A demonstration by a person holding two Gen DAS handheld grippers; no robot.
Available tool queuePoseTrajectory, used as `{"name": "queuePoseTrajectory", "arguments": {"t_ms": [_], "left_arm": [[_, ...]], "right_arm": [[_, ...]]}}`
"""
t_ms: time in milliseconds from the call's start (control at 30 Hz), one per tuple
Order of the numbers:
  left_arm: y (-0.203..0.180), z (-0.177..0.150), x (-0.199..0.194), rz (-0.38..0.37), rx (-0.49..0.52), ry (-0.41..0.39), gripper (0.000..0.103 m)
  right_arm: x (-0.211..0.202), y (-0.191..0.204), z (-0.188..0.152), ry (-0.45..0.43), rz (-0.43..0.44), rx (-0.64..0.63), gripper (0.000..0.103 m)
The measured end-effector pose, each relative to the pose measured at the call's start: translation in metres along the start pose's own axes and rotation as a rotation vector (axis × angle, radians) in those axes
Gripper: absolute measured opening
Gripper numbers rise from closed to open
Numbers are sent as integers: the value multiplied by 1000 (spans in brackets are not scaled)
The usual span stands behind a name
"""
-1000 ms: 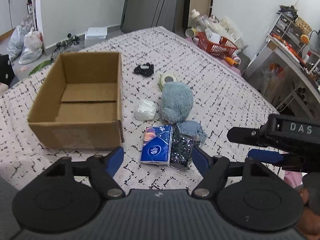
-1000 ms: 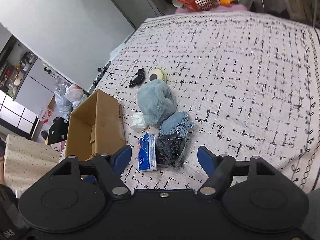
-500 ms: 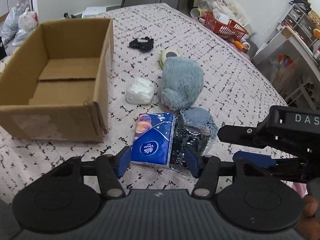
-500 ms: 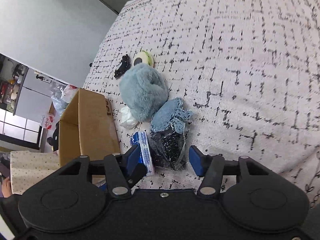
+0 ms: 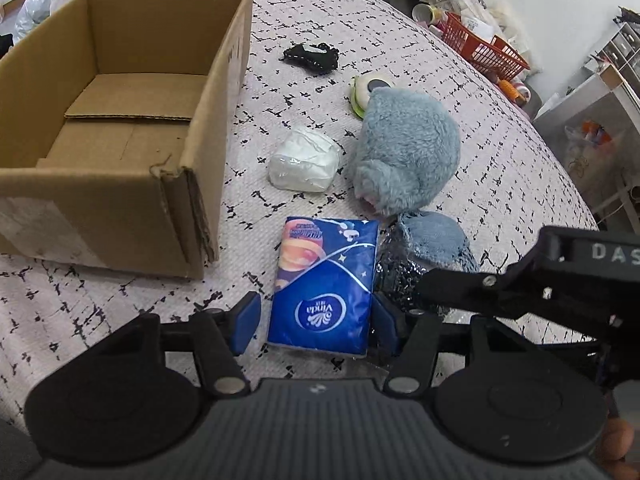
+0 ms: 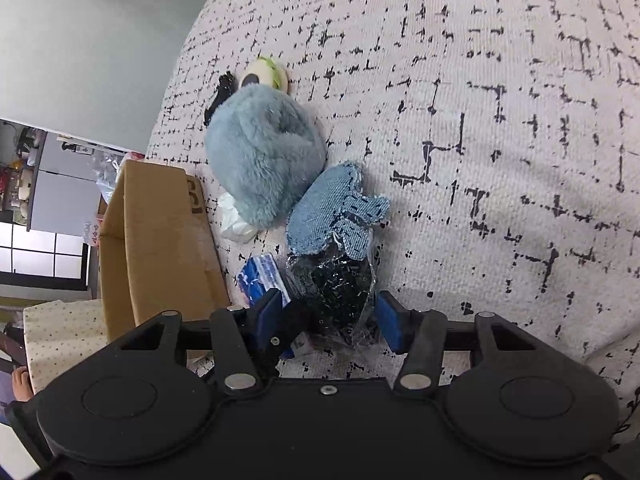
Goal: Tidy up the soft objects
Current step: 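Grasp the blue tissue pack with the left tool while the right tool grasps the black bead bag, then drop the tissue pack into the box with the left tool while the right tool drops the bead bag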
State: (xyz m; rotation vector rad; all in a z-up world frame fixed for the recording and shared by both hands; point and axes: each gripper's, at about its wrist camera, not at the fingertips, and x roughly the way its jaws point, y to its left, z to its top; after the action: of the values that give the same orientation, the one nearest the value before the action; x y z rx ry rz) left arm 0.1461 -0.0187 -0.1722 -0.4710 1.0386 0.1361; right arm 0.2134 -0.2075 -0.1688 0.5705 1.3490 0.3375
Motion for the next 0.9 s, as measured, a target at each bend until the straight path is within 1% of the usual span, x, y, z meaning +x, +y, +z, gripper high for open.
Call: {"name": "queuePoseTrajectory", "arguments": {"t_ms": [67,100,133,233,367,400,467,500,667,900], "left_arm": [[3,1,1,-6,-12,-1,58],[3,1,2,-8,-17,-4,56],[4,2,2,-7,-20,-6,50],[5,2,2,-8,-31,-6,50],[5,2,0,-13,-32,-7,49],[5,2,0,-14,-34,-7,49],[6,1,-2,-10,-39,-6,49],[7,0,-3,-8,-42,-7,49],[7,-4,-13,3,-36,-19,49],[-2,-6,-43,7,8,-65,49]], "right_arm": [[4,0,1,0,-7,1,52],[6,0,2,0,-11,4,52],[9,-1,3,3,-16,8,52],[15,-2,6,12,-31,18,52],[21,4,5,5,-52,-12,52],[21,6,4,1,-54,-21,49],[22,8,2,-5,-57,-40,40],[21,8,2,-5,-51,-45,37],[9,13,-5,-42,-57,-76,33],[-22,14,-19,-118,-17,-97,31]]}}
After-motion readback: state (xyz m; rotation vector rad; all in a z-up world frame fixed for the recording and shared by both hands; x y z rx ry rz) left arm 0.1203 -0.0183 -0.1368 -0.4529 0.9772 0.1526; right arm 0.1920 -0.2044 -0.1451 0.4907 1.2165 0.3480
